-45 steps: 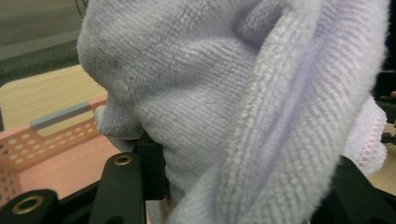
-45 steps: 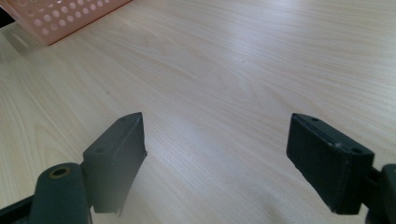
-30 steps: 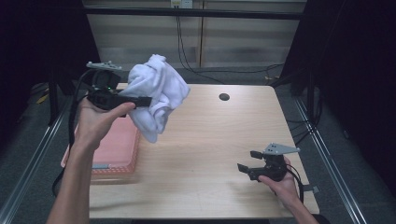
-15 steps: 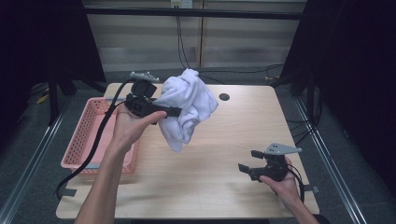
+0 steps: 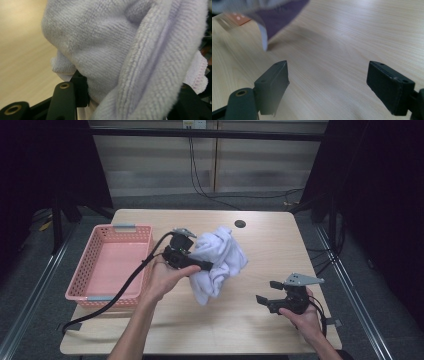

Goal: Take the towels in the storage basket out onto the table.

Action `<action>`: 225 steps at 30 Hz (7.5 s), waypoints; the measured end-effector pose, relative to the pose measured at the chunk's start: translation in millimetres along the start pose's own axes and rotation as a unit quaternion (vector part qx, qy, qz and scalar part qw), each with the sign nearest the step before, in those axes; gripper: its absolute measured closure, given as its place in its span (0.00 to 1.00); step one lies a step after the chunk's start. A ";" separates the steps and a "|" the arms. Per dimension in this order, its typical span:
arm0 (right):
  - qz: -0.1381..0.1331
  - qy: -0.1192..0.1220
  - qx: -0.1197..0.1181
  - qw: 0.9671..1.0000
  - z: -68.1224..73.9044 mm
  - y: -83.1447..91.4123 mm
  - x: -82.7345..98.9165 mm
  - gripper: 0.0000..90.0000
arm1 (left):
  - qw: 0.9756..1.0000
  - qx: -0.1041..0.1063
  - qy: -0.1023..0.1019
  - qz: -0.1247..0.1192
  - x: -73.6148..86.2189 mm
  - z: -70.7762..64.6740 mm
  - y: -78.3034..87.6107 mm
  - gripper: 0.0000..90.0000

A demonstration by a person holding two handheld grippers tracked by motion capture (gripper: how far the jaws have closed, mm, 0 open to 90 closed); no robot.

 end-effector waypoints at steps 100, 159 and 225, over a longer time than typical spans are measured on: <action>0.028 0.017 0.005 0.999 -18.5 -31.3 -52.4 0.44 | 0.994 0.017 0.008 -0.109 88.4 7.8 1.1 0.55; 0.110 0.082 0.017 0.990 0.8 -46.2 10.3 0.40 | 0.999 0.025 -0.018 0.007 122.1 -8.6 -39.5 0.94; 0.096 0.063 -0.075 0.991 33.8 45.4 48.2 0.81 | 0.997 0.014 0.020 -0.075 150.9 -21.9 19.2 0.95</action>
Point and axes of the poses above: each handheld gripper's, and its own axes: y roughly backward along the jaws, x roughly out of its underside, z roughly to its left, the point moved 6 cm from there along -y, roughly forward along the jaws, and after that the axes turned 10 degrees about x, right-handed, at the moved point
